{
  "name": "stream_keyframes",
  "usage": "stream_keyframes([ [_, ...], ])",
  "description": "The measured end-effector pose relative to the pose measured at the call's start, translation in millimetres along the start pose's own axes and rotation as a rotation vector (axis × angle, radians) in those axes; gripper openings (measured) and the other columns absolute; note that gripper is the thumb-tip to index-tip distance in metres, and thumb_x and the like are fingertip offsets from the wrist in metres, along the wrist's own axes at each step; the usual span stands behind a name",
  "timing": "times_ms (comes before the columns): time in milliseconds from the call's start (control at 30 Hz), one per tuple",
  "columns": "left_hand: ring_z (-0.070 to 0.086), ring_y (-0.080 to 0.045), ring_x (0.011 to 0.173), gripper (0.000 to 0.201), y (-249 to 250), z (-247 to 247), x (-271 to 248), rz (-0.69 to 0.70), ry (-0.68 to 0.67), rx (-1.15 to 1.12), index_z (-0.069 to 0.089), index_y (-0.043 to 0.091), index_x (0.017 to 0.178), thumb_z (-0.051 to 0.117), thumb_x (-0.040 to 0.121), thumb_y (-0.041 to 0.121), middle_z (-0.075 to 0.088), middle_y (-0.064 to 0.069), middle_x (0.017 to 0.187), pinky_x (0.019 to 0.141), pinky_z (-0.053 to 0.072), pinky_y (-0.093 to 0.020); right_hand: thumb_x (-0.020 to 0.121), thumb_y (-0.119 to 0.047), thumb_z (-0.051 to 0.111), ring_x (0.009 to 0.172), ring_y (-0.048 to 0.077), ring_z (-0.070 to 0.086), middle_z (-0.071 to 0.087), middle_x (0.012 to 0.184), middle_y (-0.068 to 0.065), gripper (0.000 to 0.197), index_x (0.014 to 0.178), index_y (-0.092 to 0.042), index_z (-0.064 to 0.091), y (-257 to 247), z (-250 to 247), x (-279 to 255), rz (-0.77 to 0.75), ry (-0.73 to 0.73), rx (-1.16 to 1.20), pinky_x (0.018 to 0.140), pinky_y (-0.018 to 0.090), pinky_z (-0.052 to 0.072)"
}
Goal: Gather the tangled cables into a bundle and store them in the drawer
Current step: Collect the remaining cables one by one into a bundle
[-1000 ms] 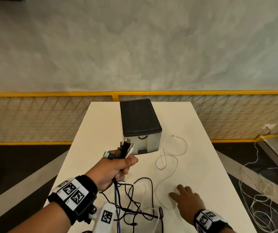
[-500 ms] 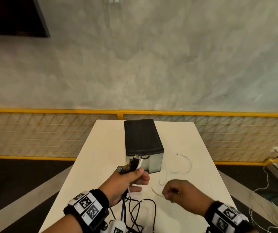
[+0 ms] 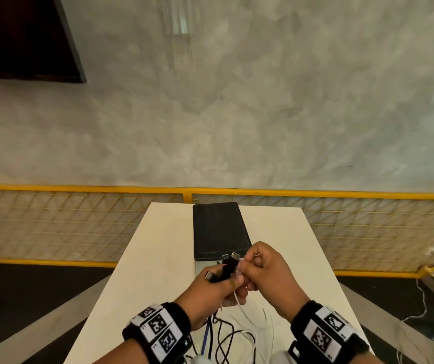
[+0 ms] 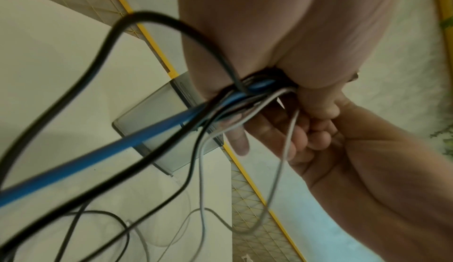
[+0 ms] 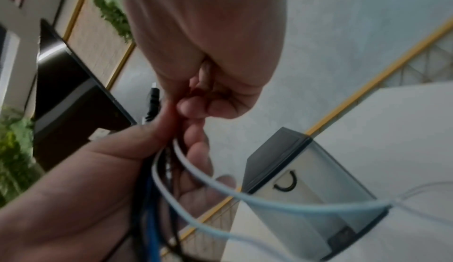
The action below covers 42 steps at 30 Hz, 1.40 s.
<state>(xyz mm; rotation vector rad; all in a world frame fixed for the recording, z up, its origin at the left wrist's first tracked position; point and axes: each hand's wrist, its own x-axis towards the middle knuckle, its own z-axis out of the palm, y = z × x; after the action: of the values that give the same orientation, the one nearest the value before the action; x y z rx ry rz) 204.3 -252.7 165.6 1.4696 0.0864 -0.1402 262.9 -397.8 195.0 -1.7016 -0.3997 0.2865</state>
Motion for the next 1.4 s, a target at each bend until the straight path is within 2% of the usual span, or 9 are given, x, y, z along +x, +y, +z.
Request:
stream_keyframes([
  [133,0.065,-0.023,0.069,0.016,2,-1,7,-0.035,0.194,-0.089,0.068,0.002,0.101,0.061,0.094,0.015,0.068,-0.010,0.074,0.080,0.058,-0.041,0.096,-0.032,0.057,0.045,0.017,0.050,0.060,0.056,0.010,0.032,0.076,-0.007,0.054,9,-1,-10,0.159,0.086,0.041,0.043,0.024,0.037],
  [300,0.062,-0.025,0.061,0.020,-1,-5,9,-0.032,0.316,-0.175,0.067,-0.003,0.101,0.060,0.095,0.015,0.064,-0.009,0.067,0.069,0.059,-0.039,0.098,-0.043,0.046,0.044,0.015,0.047,0.063,0.060,0.007,0.043,0.089,-0.007,0.068,38,10,-32,0.645,-0.391,-0.058,0.043,0.020,0.028],
  [533,0.040,-0.013,0.045,0.020,-13,2,2,-0.092,0.240,-0.141,0.066,0.001,0.092,0.058,0.096,0.018,0.046,-0.001,0.056,0.046,0.039,-0.026,0.094,-0.027,0.052,0.046,0.015,0.049,0.055,0.058,0.003,0.019,0.082,-0.014,0.059,60,17,-8,0.823,0.063,0.713,0.050,0.024,0.038],
  [733,0.039,-0.011,0.040,0.013,-45,-30,-41,-0.510,-0.055,0.238,0.062,0.019,0.077,0.068,0.082,0.030,0.050,-0.001,0.058,0.041,0.031,-0.020,0.098,-0.021,0.044,0.047,0.016,0.055,0.062,0.055,0.003,0.029,0.071,-0.015,0.052,63,-17,19,0.690,0.290,1.049,0.064,0.030,0.042],
  [833,0.038,-0.010,0.038,0.021,-55,-56,-60,-0.613,-0.051,0.353,0.061,0.018,0.075,0.070,0.080,0.036,0.053,0.001,0.055,0.040,0.030,-0.020,0.101,-0.023,0.041,0.061,0.017,0.051,0.063,0.058,0.004,0.028,0.077,-0.016,0.053,66,-28,23,0.678,0.341,1.041,0.063,0.030,0.041],
  [1000,0.029,-0.012,0.045,0.016,-44,-54,-45,-0.248,0.344,-0.032,0.056,0.012,0.081,0.065,0.091,0.021,0.049,-0.002,0.061,0.045,0.024,-0.023,0.100,-0.021,0.043,0.060,0.018,0.051,0.058,0.071,0.007,0.018,0.086,-0.015,0.053,71,-1,6,0.714,0.245,0.880,0.056,0.027,0.039],
  [1167,0.049,-0.005,0.045,0.006,-25,-10,-16,-0.047,0.275,0.127,0.070,0.012,0.087,0.074,0.082,0.013,0.063,0.000,0.064,0.044,0.039,-0.018,0.104,-0.026,0.033,0.079,0.026,0.070,0.073,0.094,0.013,0.032,0.099,-0.012,0.061,67,38,-7,0.708,0.106,0.800,0.076,0.040,0.053],
  [1300,0.069,-0.014,0.077,0.017,-37,9,-11,-0.070,0.222,0.158,0.073,0.021,0.079,0.078,0.072,0.006,0.073,-0.003,0.080,0.074,0.057,-0.033,0.101,-0.022,0.032,0.076,0.027,0.072,0.074,0.087,0.016,0.041,0.098,-0.003,0.068,56,51,-13,0.737,0.054,0.823,0.071,0.040,0.054],
  [1400,0.070,-0.016,0.076,0.018,-43,7,-12,-0.102,0.210,0.103,0.072,0.017,0.081,0.074,0.074,0.000,0.072,-0.002,0.077,0.069,0.060,-0.038,0.100,-0.028,0.035,0.087,0.029,0.068,0.074,0.093,0.014,0.041,0.098,-0.009,0.071,56,50,-17,0.750,0.016,0.780,0.085,0.047,0.052],
])
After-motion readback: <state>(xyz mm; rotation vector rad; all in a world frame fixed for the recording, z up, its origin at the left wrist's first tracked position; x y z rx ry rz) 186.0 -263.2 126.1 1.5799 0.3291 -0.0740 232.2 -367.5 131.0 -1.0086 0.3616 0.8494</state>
